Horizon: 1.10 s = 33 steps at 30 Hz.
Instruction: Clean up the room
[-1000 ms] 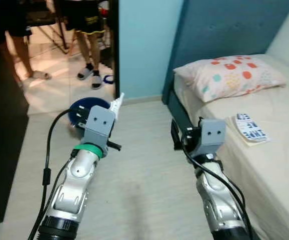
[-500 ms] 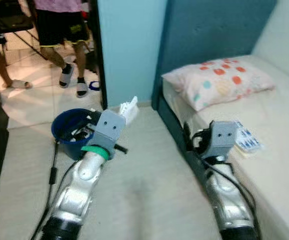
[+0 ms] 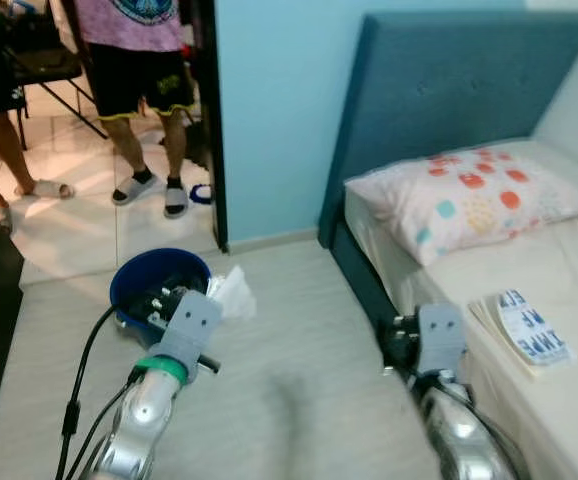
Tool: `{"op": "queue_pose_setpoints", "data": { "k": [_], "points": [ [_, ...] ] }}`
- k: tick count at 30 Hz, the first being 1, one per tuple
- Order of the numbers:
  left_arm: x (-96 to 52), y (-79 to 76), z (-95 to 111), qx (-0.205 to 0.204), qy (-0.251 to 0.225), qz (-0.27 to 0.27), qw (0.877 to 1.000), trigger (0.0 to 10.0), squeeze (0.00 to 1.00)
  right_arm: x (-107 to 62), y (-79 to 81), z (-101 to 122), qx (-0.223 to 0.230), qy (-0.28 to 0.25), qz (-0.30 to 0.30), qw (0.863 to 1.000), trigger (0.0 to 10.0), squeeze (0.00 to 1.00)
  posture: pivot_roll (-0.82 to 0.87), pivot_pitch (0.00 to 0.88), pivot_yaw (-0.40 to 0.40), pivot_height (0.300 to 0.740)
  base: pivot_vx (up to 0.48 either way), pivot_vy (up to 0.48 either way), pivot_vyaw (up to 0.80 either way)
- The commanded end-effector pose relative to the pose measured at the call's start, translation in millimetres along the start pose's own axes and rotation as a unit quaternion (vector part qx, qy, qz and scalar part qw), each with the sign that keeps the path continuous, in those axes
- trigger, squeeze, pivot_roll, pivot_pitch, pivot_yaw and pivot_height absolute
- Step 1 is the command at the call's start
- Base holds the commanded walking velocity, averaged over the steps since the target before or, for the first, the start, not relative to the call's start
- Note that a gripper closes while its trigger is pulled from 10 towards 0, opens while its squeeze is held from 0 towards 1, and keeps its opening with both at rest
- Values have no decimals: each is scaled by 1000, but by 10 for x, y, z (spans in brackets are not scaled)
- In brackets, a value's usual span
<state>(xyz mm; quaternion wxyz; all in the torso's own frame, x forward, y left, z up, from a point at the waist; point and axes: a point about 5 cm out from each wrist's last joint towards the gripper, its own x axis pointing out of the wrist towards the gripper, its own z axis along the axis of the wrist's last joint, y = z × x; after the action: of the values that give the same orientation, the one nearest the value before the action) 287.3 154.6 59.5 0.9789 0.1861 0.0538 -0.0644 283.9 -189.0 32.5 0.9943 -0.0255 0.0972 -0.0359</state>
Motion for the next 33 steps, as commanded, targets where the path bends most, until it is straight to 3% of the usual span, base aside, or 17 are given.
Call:
{"op": "queue_pose_setpoints", "data": {
  "k": [1, 8, 12, 22, 33],
  "points": [
    [-10, -37, -33, -1, 5, -3, 1000, 10000, 0, -85, -154, -185, 7, 39, -35, 999, 10000, 0, -53, 41, 27, 740, 401, 244, 0],
    [-56, -36, -131, 24, 7, -5, 1000, 10000, 0, -106, 30, -183, -42, 20, 18, 999, 10000, 0, -53, 40, 32, 740, 395, 243, 0],
    [-14, -10, -65, 25, -10, 3, 1000, 10000, 0, -59, 111, -121, -59, 3, 44, 997, 10000, 0, -41, 39, 27, 740, 389, 243, 0],
    [66, -6, 44, 12, -32, 13, 999, 10000, 0, 4, 111, -41, -52, -18, 40, 998, 10000, 0, -47, 40, 26, 740, 386, 243, 0],
    [100, -17, 42, -11, -22, 13, 1000, 10000, 0, 2, 101, -19, -49, -27, 40, 998, 10000, 0, -54, 46, 26, 740, 267, 177, 0]
  ]
}}
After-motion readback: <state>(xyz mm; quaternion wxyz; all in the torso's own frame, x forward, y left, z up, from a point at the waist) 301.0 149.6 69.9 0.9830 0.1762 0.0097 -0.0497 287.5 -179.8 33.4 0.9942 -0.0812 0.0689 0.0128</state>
